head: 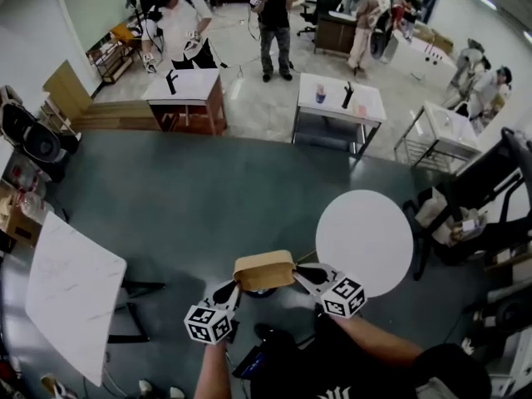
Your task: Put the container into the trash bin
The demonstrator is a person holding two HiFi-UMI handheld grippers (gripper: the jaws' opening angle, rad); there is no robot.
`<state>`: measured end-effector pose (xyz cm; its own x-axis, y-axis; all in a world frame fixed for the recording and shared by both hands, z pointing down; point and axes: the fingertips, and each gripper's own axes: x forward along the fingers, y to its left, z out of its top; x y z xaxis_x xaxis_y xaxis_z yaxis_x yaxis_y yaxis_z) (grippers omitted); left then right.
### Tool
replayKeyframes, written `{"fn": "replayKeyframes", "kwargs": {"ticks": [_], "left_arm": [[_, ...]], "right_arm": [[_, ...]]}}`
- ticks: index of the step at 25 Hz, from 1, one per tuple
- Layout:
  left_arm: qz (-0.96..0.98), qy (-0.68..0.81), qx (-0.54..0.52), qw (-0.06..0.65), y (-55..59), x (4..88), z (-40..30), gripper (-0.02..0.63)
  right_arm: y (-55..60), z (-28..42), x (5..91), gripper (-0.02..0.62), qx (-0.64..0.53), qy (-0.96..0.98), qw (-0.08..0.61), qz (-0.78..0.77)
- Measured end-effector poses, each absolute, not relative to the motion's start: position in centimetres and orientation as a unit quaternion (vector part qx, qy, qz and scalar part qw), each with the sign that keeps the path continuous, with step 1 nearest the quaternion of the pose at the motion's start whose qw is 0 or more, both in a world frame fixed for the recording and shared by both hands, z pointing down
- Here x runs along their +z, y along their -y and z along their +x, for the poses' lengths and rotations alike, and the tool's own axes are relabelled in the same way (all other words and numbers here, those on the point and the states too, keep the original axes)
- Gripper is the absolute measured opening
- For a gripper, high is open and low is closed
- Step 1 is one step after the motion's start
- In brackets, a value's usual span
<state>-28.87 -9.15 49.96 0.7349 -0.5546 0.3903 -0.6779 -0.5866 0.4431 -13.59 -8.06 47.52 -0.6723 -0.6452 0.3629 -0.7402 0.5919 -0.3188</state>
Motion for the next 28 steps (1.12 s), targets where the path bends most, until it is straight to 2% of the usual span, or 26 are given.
{"fn": "replayKeyframes", "kwargs": {"ticks": [14, 28], "left_arm": [[0.830, 0.435, 0.114, 0.329, 11.9, 56.0, -29.1, 0.014], [0.765, 0.451, 0.172, 0.426, 11.1, 75.5, -30.2, 0.014]], "right_arm": [[13.6, -13.3, 55.0, 0.051, 0.278, 0.903, 0.127, 0.302], [14.3, -15.0, 75.6, 0.051, 0.379, 0.851, 0.197, 0.304]]}}
